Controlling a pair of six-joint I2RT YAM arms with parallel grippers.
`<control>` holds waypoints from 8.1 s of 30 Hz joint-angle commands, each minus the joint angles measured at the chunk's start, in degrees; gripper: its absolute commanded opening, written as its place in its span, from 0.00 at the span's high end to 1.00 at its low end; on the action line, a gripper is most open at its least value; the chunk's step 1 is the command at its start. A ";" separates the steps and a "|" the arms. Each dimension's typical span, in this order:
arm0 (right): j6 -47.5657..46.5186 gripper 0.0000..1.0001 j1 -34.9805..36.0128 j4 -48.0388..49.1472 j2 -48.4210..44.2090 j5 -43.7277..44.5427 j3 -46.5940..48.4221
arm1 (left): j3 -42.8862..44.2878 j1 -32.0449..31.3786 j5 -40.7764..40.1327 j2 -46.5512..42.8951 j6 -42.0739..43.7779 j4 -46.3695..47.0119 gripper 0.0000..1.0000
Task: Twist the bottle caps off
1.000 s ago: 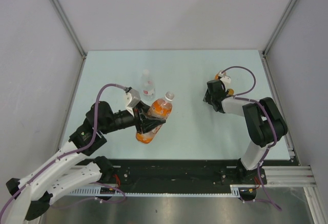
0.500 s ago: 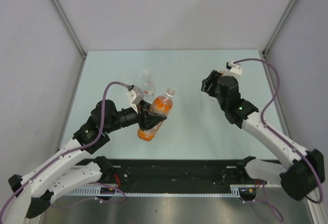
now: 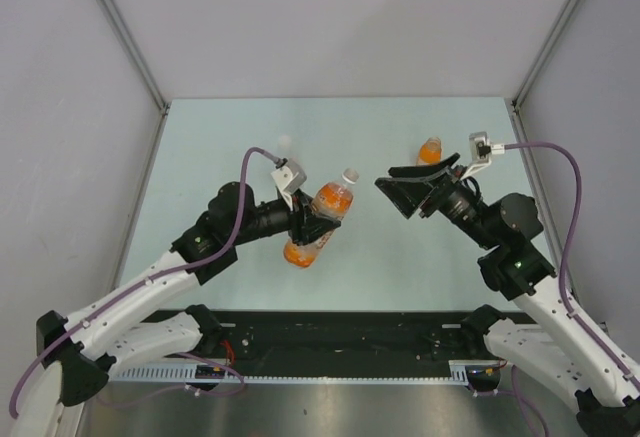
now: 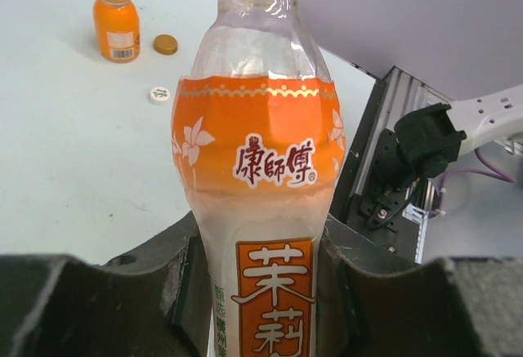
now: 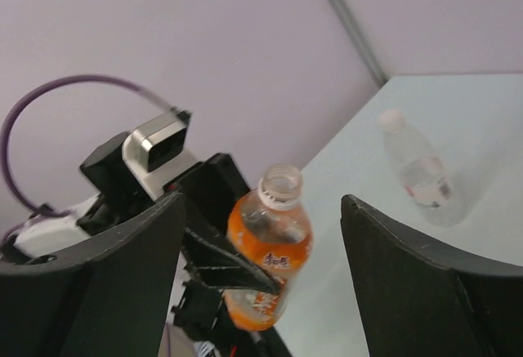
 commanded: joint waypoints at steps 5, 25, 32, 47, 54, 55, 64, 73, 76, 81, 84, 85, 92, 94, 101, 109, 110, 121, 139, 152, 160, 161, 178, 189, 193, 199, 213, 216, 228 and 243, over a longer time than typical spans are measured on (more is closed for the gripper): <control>1.30 0.18 5.28 3.11 2.29 -8.22 -0.39 | 2.10 0.12 10.02 1.12 -2.90 9.93 1.00; -1.26 0.35 8.36 4.43 6.60 -3.30 -0.39 | 3.42 -5.77 8.63 3.23 1.50 5.98 1.00; -2.22 0.28 8.36 1.43 3.26 -1.98 -0.39 | 3.51 -5.77 6.34 2.62 2.73 5.28 1.00; -3.10 0.63 8.36 -0.94 4.66 -4.09 -0.39 | 3.86 -5.77 5.63 2.09 2.64 5.45 1.00; -3.01 1.00 8.36 -0.41 4.84 -3.65 -0.21 | 4.82 -5.77 3.10 1.39 4.39 2.74 0.71; -3.36 1.00 8.36 -0.85 4.58 -3.21 0.22 | 5.26 -5.77 1.87 1.21 5.18 1.77 0.67; -12.85 1.00 7.14 -13.85 2.90 10.75 8.48 | 7.64 -5.68 -20.36 -7.73 8.17 -9.22 0.00; -21.89 1.00 6.16 -15.01 11.77 37.46 13.24 | 7.03 -5.68 -34.44 -19.34 8.36 -13.09 0.00; -26.63 1.00 6.52 -8.44 17.04 47.47 13.32 | 5.18 -5.77 -34.18 -21.46 8.44 -11.86 0.00; -35.78 1.00 7.04 5.45 25.82 53.91 13.50 | 6.14 -5.68 -35.32 -20.94 10.72 -14.23 0.00; -38.35 1.00 5.91 9.77 30.84 55.06 15.43 | 6.93 -5.68 -36.64 -20.59 11.95 -15.46 0.00; -40.00 1.00 5.03 10.83 33.99 55.24 16.13 | 6.93 -5.77 -36.73 -20.67 12.04 -15.64 0.00; -39.49 1.00 -0.15 15.31 44.73 54.54 18.42 | 5.18 -5.68 -35.85 -20.24 12.39 -15.20 0.00; -38.18 1.00 -1.39 15.14 46.66 53.22 18.95 | 4.91 -5.77 -36.11 -20.06 13.18 -15.20 0.00; -33.51 1.00 -5.96 14.62 52.55 50.23 20.97 | 4.47 -5.77 -35.68 -18.83 13.80 -14.67 0.00; -32.81 1.00 -7.45 13.21 56.43 48.56 22.73 | 3.51 -5.77 -34.53 -16.81 13.36 -13.27 0.00; -32.81 1.00 -7.46 13.21 56.87 48.56 22.73 | 3.51 -5.68 -34.44 -16.55 13.28 -13.18 0.00; -32.02 0.83 -7.63 10.32 59.07 48.21 23.61 | 2.98 -5.68 -34.27 -15.49 13.27 -12.65 0.00; -30.44 0.22 -7.11 4.42 56.78 48.56 26.07 | 2.45 -5.68 -33.56 -15.22 12.83 -12.12 0.00; -28.07 0.20 -6.14 -0.41 53.10 48.03 26.07 | 2.71 -5.77 -33.48 -14.87 12.57 -12.30 0.00; -23.06 0.19 -3.16 -14.64 45.63 51.54 25.46 | 2.89 -5.77 -33.74 -14.96 11.61 -12.47 0.00; -21.92 0.20 -2.37 -16.13 44.23 51.90 25.11 | 2.89 -5.68 -35.05 -15.22 11.26 -12.65 0.00; -25.87 0.17 16.63 8.01 43.32 24.84 20.62 | -0.71 21.65 -30.42 -12.85 -15.80 -25.30 0.00; -28.15 0.07 17.59 23.75 56.86 28.69 23.78 | -5.37 22.18 -28.82 -17.60 -17.05 -25.75 0.00; -29.56 0.07 17.68 25.52 60.90 30.80 25.97 | -5.90 22.18 -29.26 -17.86 -16.35 -26.01 0.00; -30.87 0.08 17.68 25.34 66.71 32.39 31.77 | -6.51 22.18 -29.43 -18.39 -15.47 -25.92 0.00; -29.12 0.29 16.28 24.28 75.76 33.53 39.60 | -7.92 22.18 -30.22 -19.97 -14.41 -27.24 0.00; -28.59 0.48 16.19 24.11 75.86 32.83 39.78 | -8.10 22.09 -30.31 -19.97 -14.24 -26.98 0.00; -32.02 0.74 18.91 21.31 66.11 33.88 35.57 | -5.90 22.09 -31.10 -19.27 -12.39 -26.63 0.00; -18.59 1.00 20.67 -6.38 28.08 40.75 23.36 | -0.62 21.66 -4.93 -17.95 -9.48 -8.54 0.00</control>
